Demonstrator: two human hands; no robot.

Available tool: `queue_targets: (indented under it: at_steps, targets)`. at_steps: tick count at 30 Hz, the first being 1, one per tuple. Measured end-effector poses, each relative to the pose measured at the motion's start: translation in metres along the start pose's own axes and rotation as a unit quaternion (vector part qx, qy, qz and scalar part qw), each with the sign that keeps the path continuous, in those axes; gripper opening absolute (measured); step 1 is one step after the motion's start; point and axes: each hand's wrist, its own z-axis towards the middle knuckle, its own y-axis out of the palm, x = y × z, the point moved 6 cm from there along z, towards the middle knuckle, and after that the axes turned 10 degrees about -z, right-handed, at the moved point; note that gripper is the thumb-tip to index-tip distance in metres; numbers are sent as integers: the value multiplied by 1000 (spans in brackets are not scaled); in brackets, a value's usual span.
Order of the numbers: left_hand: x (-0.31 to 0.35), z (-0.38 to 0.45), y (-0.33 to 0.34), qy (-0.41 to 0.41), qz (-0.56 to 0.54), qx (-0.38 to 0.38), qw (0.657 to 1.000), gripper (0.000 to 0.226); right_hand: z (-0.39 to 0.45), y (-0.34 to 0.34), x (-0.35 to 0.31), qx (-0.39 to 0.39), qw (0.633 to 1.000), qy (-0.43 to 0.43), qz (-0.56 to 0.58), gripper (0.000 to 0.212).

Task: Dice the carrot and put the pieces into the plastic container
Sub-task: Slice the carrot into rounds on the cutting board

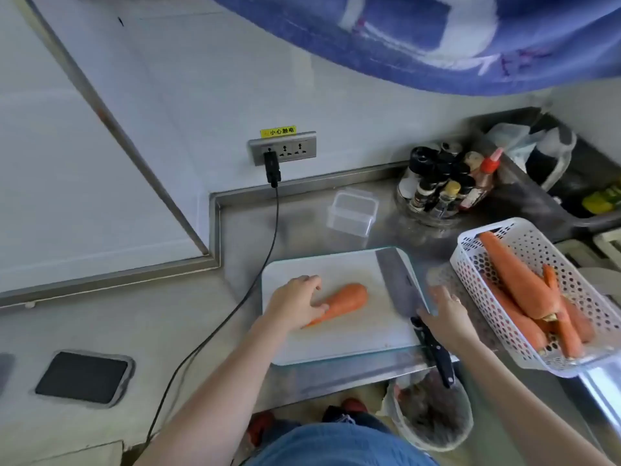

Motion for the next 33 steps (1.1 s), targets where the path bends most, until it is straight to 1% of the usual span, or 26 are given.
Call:
queue_targets:
  at_steps: [2,4,8,10,14,17,20,23,26,30,33]
  targets:
    - [12,4,19,10,21,-39,999,50,0,5,8,-12,999,28,-9,56]
    - [22,7,37,21,44,-60,997,59,-1,15,14,-40,998,39,-3,58]
    - [35,22,57,24,97,-55,993,68,6,21,17,-56,997,46,9,57]
    - [41,28,63,17,104,-49,993,67,8,23,16,-55,997,48,8,55]
    - [47,38,70,-4,96,-53,994,68,12,29,17,-57,997,50,2,43]
    - [49,42,73,-12,106,-47,993,65,16,32,22,-45,998,51,12,34]
    - [45,46,74,-23,101,-55,993,62,15,29,26,-49,996,65,38,34]
    - [43,49,75,-10,100,-62,993,57,15,26,28,-57,993,77,66,37]
    - [41,51,74,5,79,-55,995,54,12,21,23,-32,993,85,79,32]
    - [39,53,72,40,60,-54,996,54,12,20,12,-42,993,79,82,28]
    - [40,55,73,89,54,-51,993,53,10,20,4,-40,991,75,105,26]
